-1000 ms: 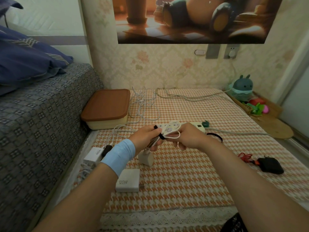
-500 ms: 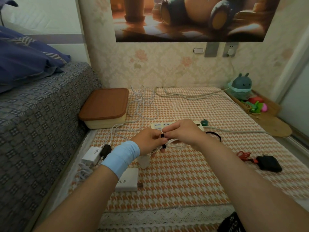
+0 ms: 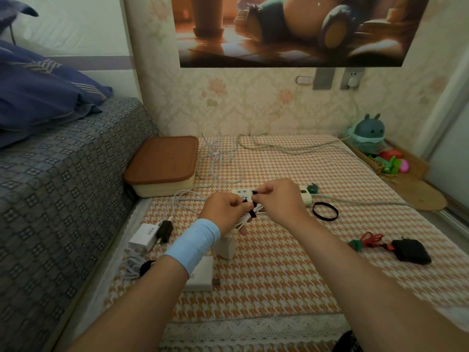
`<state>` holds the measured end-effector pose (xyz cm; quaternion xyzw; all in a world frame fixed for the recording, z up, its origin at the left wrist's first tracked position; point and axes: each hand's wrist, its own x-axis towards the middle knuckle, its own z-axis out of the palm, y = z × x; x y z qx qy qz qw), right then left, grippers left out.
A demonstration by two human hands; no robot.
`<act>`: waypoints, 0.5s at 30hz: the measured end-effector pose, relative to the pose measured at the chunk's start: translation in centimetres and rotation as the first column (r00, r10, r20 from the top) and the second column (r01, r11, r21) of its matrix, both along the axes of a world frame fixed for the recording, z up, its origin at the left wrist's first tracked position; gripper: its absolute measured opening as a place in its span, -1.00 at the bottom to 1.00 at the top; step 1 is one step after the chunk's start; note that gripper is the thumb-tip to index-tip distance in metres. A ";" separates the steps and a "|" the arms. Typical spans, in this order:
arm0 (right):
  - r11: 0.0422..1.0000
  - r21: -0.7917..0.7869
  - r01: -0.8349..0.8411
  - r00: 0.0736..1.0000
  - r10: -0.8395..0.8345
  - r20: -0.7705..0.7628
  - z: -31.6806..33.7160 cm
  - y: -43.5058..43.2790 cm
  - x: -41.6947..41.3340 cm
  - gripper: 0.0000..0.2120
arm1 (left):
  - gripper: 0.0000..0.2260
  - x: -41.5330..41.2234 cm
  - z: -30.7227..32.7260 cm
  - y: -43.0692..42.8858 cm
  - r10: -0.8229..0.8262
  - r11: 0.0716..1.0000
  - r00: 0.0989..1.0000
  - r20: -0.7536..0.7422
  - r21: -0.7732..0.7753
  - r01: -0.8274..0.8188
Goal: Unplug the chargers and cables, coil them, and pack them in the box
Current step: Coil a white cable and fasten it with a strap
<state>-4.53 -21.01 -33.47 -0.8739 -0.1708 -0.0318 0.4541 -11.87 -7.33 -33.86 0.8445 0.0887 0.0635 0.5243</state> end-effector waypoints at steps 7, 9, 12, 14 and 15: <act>0.991 -0.046 -0.129 0.958 0.137 0.252 -0.5 0.2 -0.8 -0.97 | -0.76 0.7 -0.4 0.3 -0.009 0.953 0.965 -0.264 -0.295 -0.072; 0.983 -0.130 -0.133 0.886 0.176 0.428 -0.6 0.4 -0.8 -0.99 | -0.78 0.9 -0.6 0.5 -0.008 0.877 0.945 -0.327 -0.456 -0.151; 0.933 -0.304 -0.196 0.771 0.338 0.541 -0.2 0.9 -1.2 -0.92 | -0.79 1.2 -0.8 1.1 0.037 0.821 0.933 -0.358 -0.522 -0.233; 0.890 -0.338 -0.306 0.788 0.436 0.435 0.0 1.2 -1.8 -0.87 | -0.78 1.3 -0.7 1.5 0.121 0.808 0.922 -0.367 -0.503 -0.306; 0.889 -0.288 -0.355 0.820 0.444 0.361 -0.1 1.2 -2.1 -0.86 | -0.78 1.3 -0.7 1.7 0.160 0.810 0.919 -0.360 -0.484 -0.331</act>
